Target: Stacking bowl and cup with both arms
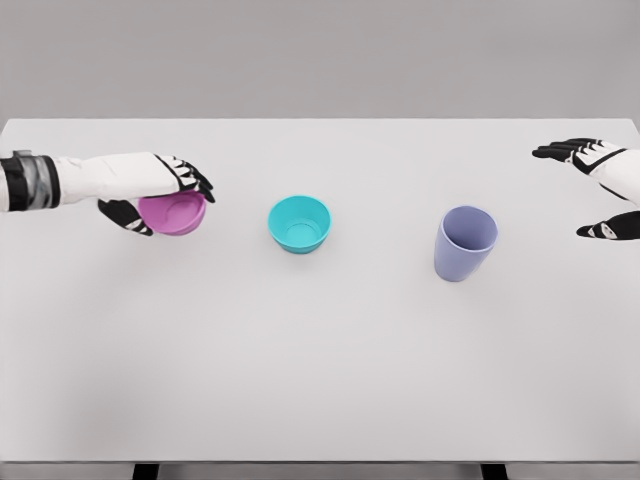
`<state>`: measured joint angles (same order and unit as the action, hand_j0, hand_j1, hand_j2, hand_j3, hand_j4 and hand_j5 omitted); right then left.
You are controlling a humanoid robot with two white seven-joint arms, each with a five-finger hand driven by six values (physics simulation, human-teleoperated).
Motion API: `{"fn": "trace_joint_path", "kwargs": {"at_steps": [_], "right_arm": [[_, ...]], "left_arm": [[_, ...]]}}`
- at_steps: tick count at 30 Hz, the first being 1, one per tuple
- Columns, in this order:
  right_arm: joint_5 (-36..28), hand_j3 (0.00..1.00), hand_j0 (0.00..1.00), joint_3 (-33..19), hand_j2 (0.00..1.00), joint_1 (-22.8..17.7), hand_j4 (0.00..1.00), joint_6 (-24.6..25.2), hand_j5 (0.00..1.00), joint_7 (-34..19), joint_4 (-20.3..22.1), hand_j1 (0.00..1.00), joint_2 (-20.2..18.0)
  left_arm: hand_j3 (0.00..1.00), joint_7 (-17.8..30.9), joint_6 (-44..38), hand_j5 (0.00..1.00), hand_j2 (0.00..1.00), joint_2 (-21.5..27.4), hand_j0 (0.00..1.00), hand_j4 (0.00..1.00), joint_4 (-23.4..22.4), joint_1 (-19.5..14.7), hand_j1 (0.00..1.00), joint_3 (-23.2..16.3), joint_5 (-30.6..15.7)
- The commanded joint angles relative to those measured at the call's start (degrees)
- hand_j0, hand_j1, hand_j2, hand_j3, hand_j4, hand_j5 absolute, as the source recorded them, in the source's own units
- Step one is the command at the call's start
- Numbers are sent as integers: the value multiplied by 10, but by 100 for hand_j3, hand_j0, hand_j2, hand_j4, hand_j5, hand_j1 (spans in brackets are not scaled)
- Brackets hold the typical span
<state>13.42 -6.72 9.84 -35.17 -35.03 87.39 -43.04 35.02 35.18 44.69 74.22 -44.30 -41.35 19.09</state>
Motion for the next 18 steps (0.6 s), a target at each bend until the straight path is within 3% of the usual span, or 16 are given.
{"fn": "trace_joint_path", "kwargs": {"at_steps": [1, 18], "right_arm": [[-4, 100, 100, 1, 100, 0, 100, 2, 100, 0, 0, 100, 0], [-4, 100, 100, 4, 100, 3, 100, 2, 100, 0, 1, 100, 2]], "left_arm": [[68, 0, -2, 68, 68, -5, 68, 68, 0, 0, 68, 0, -4], [68, 0, -2, 68, 68, -54, 68, 68, 2, -18, 68, 0, 19]]}}
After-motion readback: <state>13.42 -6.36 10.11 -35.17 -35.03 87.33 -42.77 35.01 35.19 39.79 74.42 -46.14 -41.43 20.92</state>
